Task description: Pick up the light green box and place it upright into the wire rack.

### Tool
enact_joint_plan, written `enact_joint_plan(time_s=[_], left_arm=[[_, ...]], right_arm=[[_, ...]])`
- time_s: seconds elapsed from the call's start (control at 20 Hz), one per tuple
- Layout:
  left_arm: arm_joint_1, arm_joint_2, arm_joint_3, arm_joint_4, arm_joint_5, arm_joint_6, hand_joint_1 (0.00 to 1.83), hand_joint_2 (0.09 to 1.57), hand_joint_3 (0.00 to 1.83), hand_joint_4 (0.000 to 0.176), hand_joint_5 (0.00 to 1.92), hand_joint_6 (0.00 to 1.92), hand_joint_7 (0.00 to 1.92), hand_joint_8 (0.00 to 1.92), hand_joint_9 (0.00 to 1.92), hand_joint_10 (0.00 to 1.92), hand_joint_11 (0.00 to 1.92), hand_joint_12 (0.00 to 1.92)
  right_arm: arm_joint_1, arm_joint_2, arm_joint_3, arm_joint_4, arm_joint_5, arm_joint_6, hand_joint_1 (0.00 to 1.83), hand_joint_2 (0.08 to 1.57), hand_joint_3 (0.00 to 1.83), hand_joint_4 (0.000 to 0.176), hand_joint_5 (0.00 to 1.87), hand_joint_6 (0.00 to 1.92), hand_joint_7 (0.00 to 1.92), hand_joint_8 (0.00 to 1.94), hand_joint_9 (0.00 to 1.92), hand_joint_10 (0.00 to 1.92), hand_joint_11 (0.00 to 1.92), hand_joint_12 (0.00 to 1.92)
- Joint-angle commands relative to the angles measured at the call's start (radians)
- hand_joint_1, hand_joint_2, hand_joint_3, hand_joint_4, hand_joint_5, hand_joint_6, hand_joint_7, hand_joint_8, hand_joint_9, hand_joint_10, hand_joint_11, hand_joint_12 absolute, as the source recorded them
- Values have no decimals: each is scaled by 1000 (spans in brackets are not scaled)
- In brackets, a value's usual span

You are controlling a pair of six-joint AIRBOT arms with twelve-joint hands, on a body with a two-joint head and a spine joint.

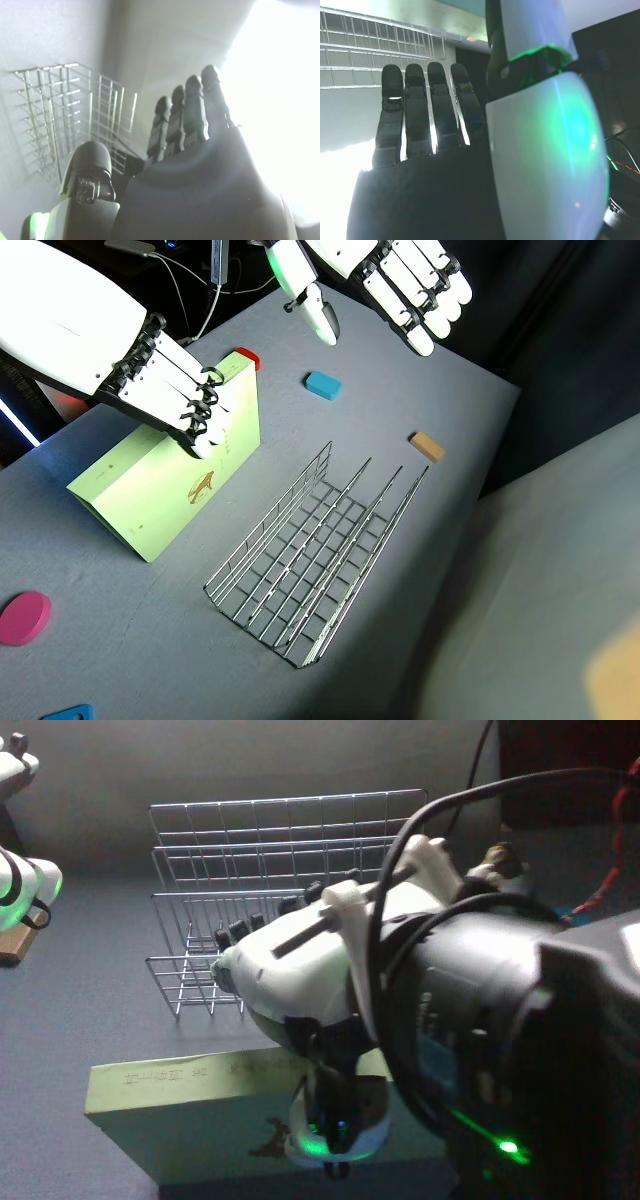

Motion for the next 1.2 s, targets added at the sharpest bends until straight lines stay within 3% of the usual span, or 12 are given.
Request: enact_joint_plan(time_s=[0.0,0.25,0.45,0.9,1.0,1.05,1.1,1.15], left_arm=[[-5,12,9,101,-8,7,0,1431,6,0,49,5,40,8,0,0,0,9],[-5,32,21,101,-37,20,0,1431,5,0,61,9,41,6,1,0,0,11],[-6,37,21,101,-39,40,0,1434,6,0,50,3,41,5,0,0,0,10],[-15,36,20,91,-44,45,0,1441,7,0,54,4,46,5,0,0,6,15],[-19,36,20,89,-44,45,0,1440,6,0,61,6,48,4,1,1,8,20],[-21,35,20,84,-44,45,0,1444,7,0,61,6,47,3,1,0,6,22],[-22,35,20,81,-42,45,0,1444,7,0,61,6,47,3,1,0,6,22],[-24,35,19,78,-42,45,0,1444,7,0,61,6,47,3,0,0,5,23]], right_arm=[[-6,-2,2,-64,24,5,1130,903,0,0,172,4,173,0,174,0,0,609],[-36,-4,7,-70,66,24,1117,896,0,0,183,7,173,0,173,0,0,582],[-73,-9,12,-153,102,68,1126,893,0,0,176,2,172,0,172,0,0,551],[-84,-32,63,-160,127,132,1123,889,0,0,193,7,170,0,164,0,0,502],[-89,-35,74,-160,130,133,1151,898,0,0,316,37,351,25,262,27,0,631],[-93,-36,80,-160,131,133,1150,919,5,0,425,66,468,43,359,55,0,921],[-97,-36,86,-160,134,133,1150,919,5,0,425,66,468,43,359,55,0,921],[-100,-37,90,-160,135,132,1139,930,9,0,462,75,514,48,406,69,0,1071]])
